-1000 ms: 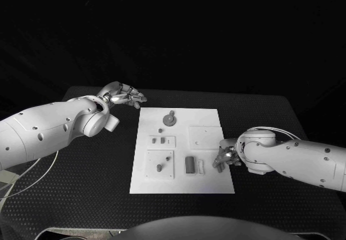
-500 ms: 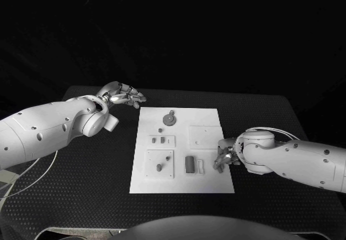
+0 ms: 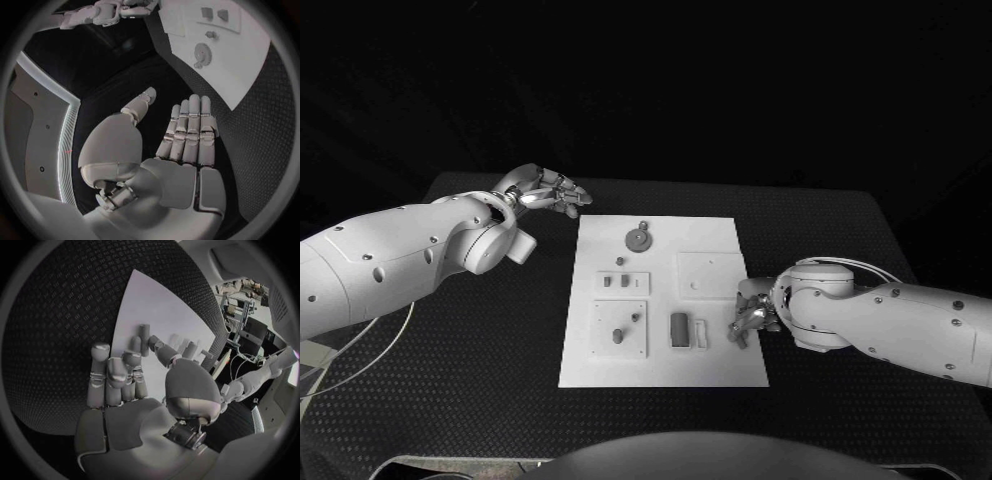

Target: Assemble the parts on the task board

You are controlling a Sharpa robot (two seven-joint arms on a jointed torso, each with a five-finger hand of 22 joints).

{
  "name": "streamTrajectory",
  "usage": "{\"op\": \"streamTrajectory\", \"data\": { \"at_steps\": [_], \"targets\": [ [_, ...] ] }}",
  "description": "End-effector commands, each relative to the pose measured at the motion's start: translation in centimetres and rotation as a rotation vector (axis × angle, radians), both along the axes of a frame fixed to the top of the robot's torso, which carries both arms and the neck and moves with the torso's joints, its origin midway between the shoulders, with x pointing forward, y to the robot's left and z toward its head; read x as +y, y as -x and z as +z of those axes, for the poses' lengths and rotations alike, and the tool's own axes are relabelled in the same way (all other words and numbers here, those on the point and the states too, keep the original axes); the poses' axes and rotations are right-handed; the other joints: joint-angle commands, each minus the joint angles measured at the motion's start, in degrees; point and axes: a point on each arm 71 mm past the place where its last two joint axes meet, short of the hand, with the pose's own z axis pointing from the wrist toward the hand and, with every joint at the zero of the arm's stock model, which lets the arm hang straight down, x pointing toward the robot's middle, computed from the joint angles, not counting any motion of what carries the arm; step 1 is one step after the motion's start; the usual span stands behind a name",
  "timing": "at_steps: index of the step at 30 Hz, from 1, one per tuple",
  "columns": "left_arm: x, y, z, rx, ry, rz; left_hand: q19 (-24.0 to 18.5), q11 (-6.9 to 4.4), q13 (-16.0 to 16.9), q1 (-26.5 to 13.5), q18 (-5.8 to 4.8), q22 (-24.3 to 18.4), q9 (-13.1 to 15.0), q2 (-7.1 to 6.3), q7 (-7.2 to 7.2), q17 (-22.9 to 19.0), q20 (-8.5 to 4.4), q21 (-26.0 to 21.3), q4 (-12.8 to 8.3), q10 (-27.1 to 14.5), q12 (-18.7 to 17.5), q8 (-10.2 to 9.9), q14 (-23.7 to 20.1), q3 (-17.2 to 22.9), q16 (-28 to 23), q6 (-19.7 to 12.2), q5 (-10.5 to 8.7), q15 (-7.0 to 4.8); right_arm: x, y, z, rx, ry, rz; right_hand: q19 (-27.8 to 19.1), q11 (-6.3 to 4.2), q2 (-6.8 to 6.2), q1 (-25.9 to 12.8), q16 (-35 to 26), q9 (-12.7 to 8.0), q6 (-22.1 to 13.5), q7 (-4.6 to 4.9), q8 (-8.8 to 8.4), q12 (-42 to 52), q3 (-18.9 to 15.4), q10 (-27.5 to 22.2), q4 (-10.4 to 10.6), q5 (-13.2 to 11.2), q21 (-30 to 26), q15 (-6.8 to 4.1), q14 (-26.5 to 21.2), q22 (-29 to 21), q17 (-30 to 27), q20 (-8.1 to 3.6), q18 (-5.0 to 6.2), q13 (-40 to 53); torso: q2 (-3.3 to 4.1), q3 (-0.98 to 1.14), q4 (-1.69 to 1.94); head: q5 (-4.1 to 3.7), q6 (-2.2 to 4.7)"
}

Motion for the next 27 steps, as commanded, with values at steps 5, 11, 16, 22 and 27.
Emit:
{"op": "streamTrajectory", "data": {
  "at_steps": [5,11,16,22,27],
  "targets": [
    [-0.3,0.0,0.1,0.001,-0.002,-0.021,-0.43,-0.29,-0.01,-0.15,-0.29,-0.02,-0.07,0.21,-0.08,0.11,0.05,0.37,0.35,0.13,0.14,0.17,0.25,0.05,-0.24,-0.01,-0.26,0.12,0.1,1.0,-0.5,0.104,-0.181,-0.146,0.26,0.03,5.20,4.92,0.33,0.17,-4.72,3.28,-3.55,0.35,1.51,0.46,-1.31,0.19,0.36,0.13,0.35,1.13,0.09,0.21,1.82,0.10,0.00,-0.05,0.01,0.04,-0.05],
    [-0.4,0.0,0.1,0.005,-0.003,-0.024,-0.44,-0.29,-0.01,-0.15,-0.30,-0.02,-0.07,0.17,-0.08,0.13,0.05,0.37,0.35,0.12,0.13,0.16,0.25,0.05,-0.26,-0.01,-0.27,0.13,0.4,0.9,0.3,0.131,-0.316,-0.279,0.26,0.00,5.11,4.94,0.32,0.17,-4.68,3.26,-3.53,0.34,1.50,0.46,-1.32,0.19,0.36,0.10,0.35,1.12,0.09,0.22,1.82,0.09,0.00,-0.06,0.00,0.02,-0.05],
    [-0.4,0.0,0.0,0.007,-0.004,-0.025,-0.45,-0.29,-0.01,-0.13,-0.30,-0.02,-0.07,0.16,-0.08,0.15,0.05,0.37,0.34,0.11,0.12,0.16,0.24,0.05,-0.28,-0.02,-0.27,0.13,0.7,1.1,0.5,0.171,-0.391,-0.354,0.26,-0.02,5.05,4.91,0.32,0.18,-4.60,3.23,-3.49,0.35,1.48,0.47,-1.30,0.19,0.36,0.07,0.35,1.10,0.09,0.22,1.82,0.09,0.01,-0.06,0.02,0.03,-0.15],
    [-0.3,0.0,0.1,0.008,-0.005,-0.024,-0.46,-0.28,-0.02,-0.13,-0.30,-0.02,-0.09,0.09,-0.05,0.18,0.06,0.37,0.35,0.09,0.11,0.13,0.24,0.04,-0.31,-0.08,-0.28,0.13,0.9,1.1,0.4,0.196,-0.426,-0.389,0.22,-0.05,4.87,4.91,0.29,0.18,-4.54,3.20,-3.46,0.33,1.45,0.44,-1.31,0.19,0.33,0.04,0.32,1.07,0.07,0.23,1.82,0.07,0.00,-0.03,0.00,0.05,-0.22],
    [-0.3,0.0,0.0,0.009,-0.005,-0.025,-0.46,-0.28,-0.01,-0.12,-0.30,-0.02,-0.10,0.09,-0.04,0.21,0.06,0.37,0.36,0.09,0.10,0.12,0.25,0.05,-0.34,-0.10,-0.28,0.13,0.9,1.0,0.3,0.201,-0.422,-0.391,0.21,-0.06,4.86,4.89,0.27,0.17,-4.53,3.19,-3.46,0.32,1.45,0.43,-1.29,0.19,0.32,0.03,0.32,1.06,0.06,0.23,1.82,0.06,0.01,-0.06,-0.03,0.03,-0.27]
  ]
}}
